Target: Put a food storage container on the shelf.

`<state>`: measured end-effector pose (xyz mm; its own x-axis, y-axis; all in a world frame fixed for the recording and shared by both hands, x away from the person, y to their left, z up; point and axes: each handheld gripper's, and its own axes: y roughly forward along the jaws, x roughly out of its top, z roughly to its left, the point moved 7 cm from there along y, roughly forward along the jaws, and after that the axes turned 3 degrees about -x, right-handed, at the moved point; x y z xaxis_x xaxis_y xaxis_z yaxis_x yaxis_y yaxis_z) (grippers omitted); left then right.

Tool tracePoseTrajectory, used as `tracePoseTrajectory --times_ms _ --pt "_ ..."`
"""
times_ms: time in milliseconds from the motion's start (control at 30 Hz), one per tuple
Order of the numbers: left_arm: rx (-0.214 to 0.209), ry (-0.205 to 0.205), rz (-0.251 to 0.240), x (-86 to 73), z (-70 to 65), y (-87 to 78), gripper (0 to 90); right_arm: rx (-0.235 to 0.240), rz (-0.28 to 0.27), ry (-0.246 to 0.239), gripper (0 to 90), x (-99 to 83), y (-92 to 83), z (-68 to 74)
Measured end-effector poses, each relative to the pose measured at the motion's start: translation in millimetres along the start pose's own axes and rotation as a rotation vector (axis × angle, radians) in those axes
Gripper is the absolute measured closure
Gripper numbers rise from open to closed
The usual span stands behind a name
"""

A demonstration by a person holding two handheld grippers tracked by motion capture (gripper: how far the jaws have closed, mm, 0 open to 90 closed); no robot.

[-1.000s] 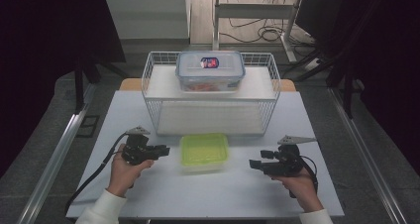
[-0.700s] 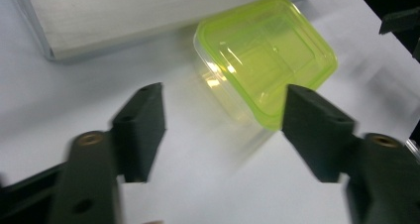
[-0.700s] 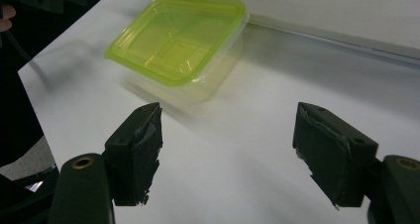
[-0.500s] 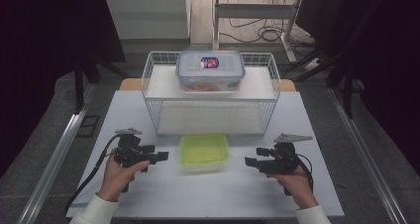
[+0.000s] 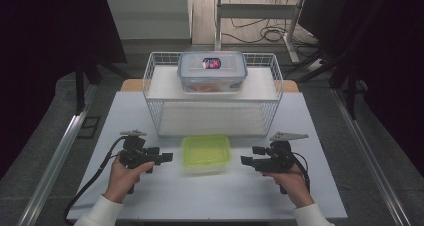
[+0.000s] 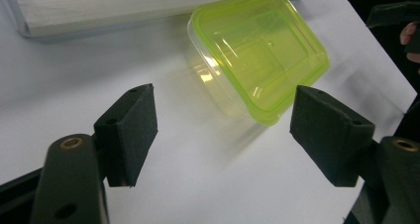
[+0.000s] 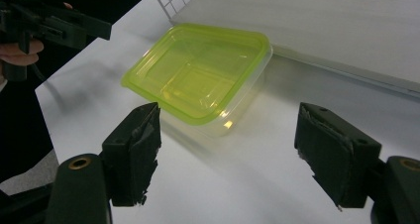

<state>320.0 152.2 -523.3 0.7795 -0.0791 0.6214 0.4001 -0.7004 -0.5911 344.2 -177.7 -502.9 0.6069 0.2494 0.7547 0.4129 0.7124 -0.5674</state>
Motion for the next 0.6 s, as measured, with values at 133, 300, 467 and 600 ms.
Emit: tracePoseTrajectory --times_ms 133,300,467,600 --pt "-0.018 -0.009 0.007 -1.1 0.1 9.5 29.9 -0.008 0.010 0.004 26.3 1.5 3.2 -1.9" --pt "-0.044 -0.040 0.018 0.5 2.2 25.3 33.2 -0.010 0.005 0.017 26.4 2.6 1.8 -2.0" --pt "-0.056 -0.066 0.025 3.5 5.8 40.7 35.7 -0.015 -0.005 0.016 26.4 5.4 0.8 -2.9" --pt "-0.081 -0.084 0.044 2.5 6.3 54.2 38.0 -0.014 -0.002 0.023 26.4 5.9 2.9 -4.5"
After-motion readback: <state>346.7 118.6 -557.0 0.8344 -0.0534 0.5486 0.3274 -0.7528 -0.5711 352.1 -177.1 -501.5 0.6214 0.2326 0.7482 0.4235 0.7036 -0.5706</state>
